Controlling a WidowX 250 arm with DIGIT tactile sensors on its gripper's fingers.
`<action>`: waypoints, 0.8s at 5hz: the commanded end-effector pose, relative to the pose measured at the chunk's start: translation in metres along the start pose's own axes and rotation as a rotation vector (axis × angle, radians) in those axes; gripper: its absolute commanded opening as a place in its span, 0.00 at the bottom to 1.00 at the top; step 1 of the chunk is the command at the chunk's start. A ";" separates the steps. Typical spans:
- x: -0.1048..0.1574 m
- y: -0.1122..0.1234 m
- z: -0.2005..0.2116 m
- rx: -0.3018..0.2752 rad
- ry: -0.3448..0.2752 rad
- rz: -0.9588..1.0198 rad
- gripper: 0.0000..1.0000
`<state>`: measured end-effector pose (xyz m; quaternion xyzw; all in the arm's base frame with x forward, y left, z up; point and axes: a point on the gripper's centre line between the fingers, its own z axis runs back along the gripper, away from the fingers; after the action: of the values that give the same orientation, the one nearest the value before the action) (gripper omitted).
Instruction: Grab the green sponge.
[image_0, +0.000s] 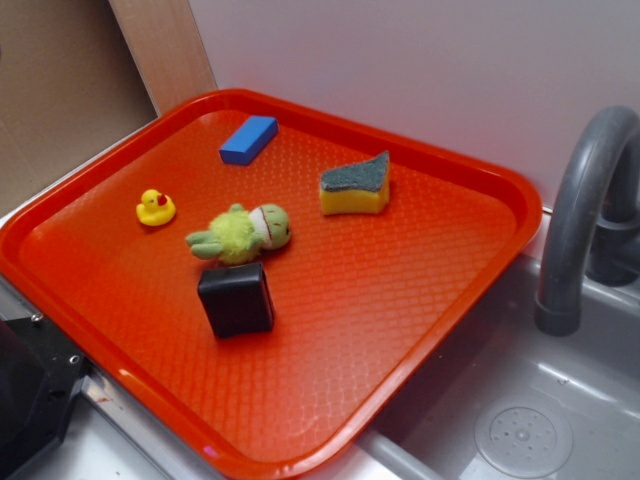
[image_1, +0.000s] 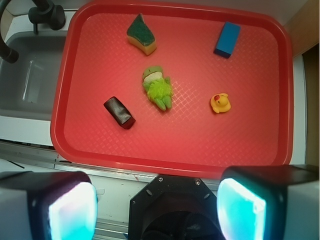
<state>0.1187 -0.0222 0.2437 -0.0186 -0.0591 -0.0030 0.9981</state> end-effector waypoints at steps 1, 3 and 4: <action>0.000 0.000 0.000 0.000 0.000 0.000 1.00; 0.045 -0.016 -0.007 -0.016 -0.013 -0.128 1.00; 0.079 -0.030 -0.017 -0.016 -0.015 -0.172 1.00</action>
<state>0.1967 -0.0502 0.2235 -0.0171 -0.0424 -0.0862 0.9952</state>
